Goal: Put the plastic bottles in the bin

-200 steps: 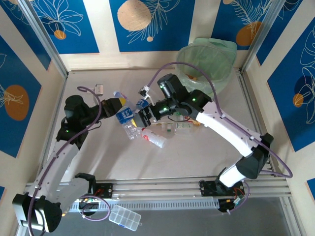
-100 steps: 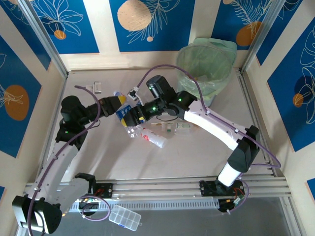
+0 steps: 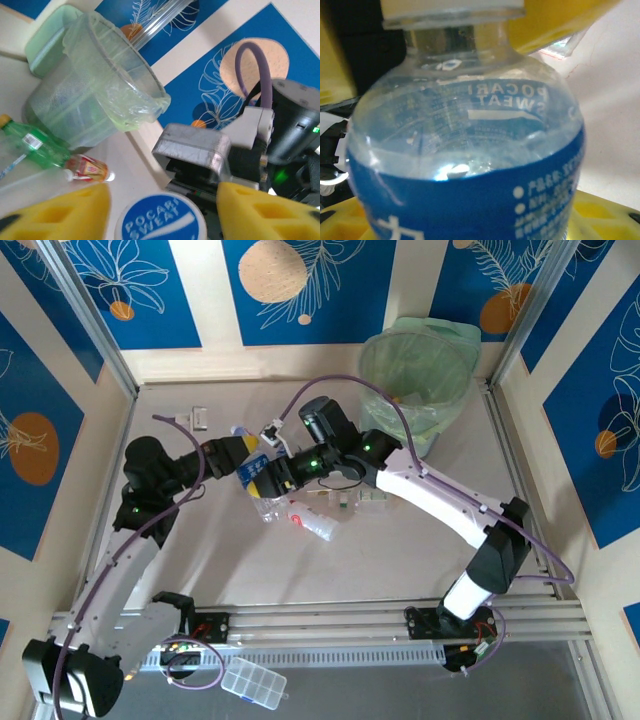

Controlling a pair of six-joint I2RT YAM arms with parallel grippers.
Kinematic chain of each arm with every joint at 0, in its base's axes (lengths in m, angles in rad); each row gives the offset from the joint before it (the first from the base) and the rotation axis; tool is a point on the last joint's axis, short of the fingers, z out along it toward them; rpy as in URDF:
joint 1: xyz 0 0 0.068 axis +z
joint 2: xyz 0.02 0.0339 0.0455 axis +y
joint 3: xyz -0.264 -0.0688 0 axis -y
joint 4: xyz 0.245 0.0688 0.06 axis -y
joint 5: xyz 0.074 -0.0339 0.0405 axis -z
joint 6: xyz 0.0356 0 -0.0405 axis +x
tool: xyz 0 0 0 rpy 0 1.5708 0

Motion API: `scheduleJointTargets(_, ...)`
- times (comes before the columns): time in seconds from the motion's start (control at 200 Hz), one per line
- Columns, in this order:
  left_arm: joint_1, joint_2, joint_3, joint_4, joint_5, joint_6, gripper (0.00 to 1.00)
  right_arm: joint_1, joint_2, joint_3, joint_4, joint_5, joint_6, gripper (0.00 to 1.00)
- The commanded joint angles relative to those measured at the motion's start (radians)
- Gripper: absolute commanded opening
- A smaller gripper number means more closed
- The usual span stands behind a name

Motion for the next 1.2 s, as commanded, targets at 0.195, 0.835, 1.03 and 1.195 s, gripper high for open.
scheduleJointTargets(0.195,-0.013,-0.052,0.124,-0.178,-0.095,0.081,0.75,-0.097,-0.118,0.036,-0.135,0.093,-0.046,0.55)
scheduleJointTargets(0.835,-0.087,-0.001,0.076,-0.523,-0.180,0.276,0.72,-0.729,0.219,0.706,-0.544,0.771,-0.260,0.51)
scheduleJointTargets(1.03,-0.088,-0.018,0.065,-0.539,-0.184,0.277,0.71,-0.733,0.359,0.766,-0.538,0.898,-0.303,0.51)
scheduleJointTargets(1.195,-0.088,-0.026,0.060,-0.551,-0.180,0.277,0.71,-0.738,0.421,0.742,-0.524,0.936,-0.354,0.54)
